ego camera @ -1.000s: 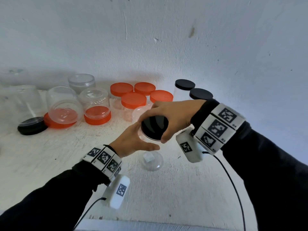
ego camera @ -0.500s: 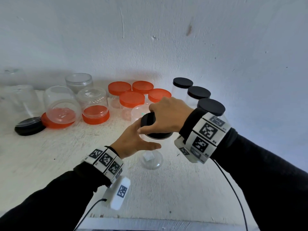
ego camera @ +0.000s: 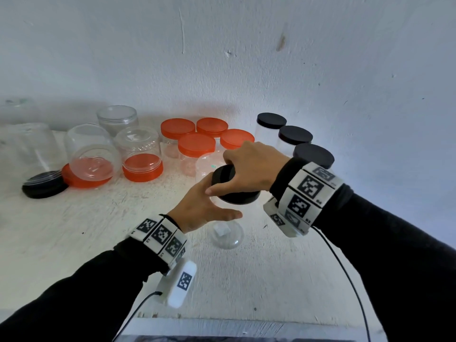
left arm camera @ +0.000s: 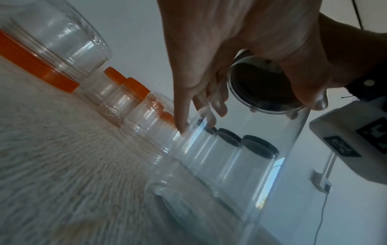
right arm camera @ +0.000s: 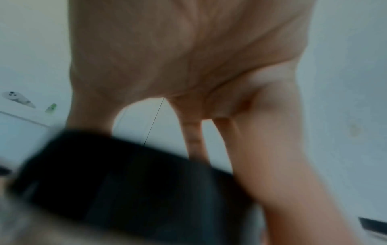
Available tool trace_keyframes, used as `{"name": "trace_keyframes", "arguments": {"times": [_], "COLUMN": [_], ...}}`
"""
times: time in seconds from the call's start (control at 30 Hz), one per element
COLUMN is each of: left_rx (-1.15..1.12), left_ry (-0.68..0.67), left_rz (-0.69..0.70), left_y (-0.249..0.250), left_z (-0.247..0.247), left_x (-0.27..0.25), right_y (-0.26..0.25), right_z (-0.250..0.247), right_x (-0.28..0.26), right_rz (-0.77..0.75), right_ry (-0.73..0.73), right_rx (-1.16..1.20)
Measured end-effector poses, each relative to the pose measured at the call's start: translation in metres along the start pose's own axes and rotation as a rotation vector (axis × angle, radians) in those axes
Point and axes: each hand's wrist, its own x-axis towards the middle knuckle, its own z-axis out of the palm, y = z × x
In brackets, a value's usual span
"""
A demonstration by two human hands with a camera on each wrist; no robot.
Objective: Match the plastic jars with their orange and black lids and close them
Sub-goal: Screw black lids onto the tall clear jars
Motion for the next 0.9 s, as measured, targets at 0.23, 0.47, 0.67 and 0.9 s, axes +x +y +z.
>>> {"name": "trace_keyframes", "arguments": {"times": [0.23,0.47,0.67,0.9], "left_rx": [0.120,0.060,0.102,0.057], "left_ry": [0.016,-0.008,0.001,0.027], "left_rz": [0.012,0.030,0.034,0.018], "left_y": [0.001,0.000,0.001,-0.002], "left_z": [-0.001,-0.001,-0.001,0.001], "left_x": [0.000,0.000,0.000,0.000], "right_y": [0.012,-0.004,0.012,0.006], "right_z": [-0.017,-0.005,-0.021,-0.008], "right_x": [-0.004,-0.003,-0.004,-0.001], "right_rz": [-0.156,-0.012,-0.161,-0.055], "right_ry": [-0.351,-0.050,-0.446,-0.195], "right_rx": [0.213,0.023,0.181,0.153]}}
